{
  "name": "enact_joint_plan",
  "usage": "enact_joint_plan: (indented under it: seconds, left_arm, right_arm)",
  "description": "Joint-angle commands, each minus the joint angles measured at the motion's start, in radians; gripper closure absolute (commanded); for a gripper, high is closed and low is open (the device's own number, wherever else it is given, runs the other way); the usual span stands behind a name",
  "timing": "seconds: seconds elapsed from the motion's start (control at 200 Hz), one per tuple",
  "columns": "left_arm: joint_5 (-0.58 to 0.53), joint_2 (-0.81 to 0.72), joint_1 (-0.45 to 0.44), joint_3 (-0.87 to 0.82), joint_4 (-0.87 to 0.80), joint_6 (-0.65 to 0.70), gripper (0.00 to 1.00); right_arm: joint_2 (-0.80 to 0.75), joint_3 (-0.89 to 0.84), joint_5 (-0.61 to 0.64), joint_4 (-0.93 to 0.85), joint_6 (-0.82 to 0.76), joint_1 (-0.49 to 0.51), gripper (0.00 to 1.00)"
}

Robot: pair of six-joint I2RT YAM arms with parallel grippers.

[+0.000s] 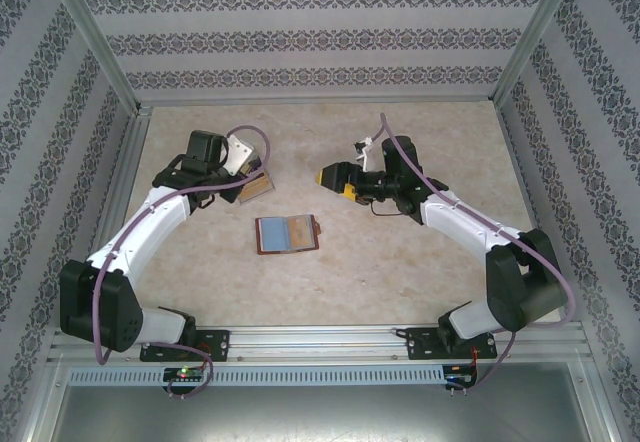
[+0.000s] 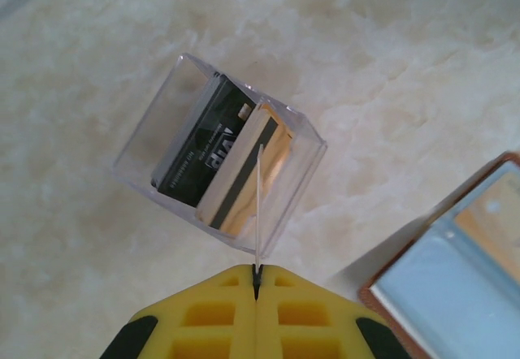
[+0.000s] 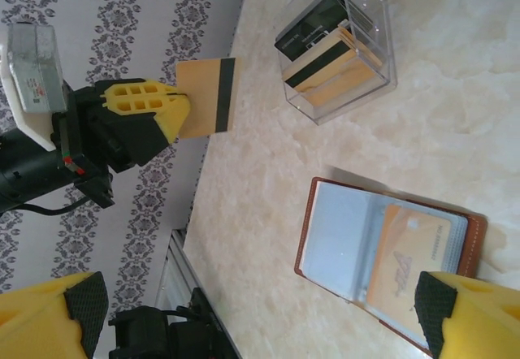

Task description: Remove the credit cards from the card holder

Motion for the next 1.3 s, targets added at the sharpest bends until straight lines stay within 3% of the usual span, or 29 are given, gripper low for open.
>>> enact_joint_plan:
  seconds: [0.0, 0.295, 0.774, 1.294]
  left_arm:
    - [-0.026, 0.030, -0.007, 0.015, 0.074, 0.240, 1.00]
    - [-0.025, 0.124, -0.016, 0.042, 0.145, 0.400, 1.00]
    - [0.000, 0.295, -0.027, 0.131, 0.139, 0.426, 1.00]
    - [0.008, 0.307, -0.028, 0.074, 0.134, 0.437, 1.00]
  right_arm:
    - [-0.037, -0.016, 0.012, -0.002, -0.028, -0.014, 0.02]
    - [-0.037, -0.020, 0.003, -0.008, -0.021, -0.023, 0.02]
    - [-0.026, -0.025, 0.009, -0.015, -0.010, -0.037, 0.02]
    - [0.010, -0.027, 0.001, -0.002, -0.006, -0.054, 0.02]
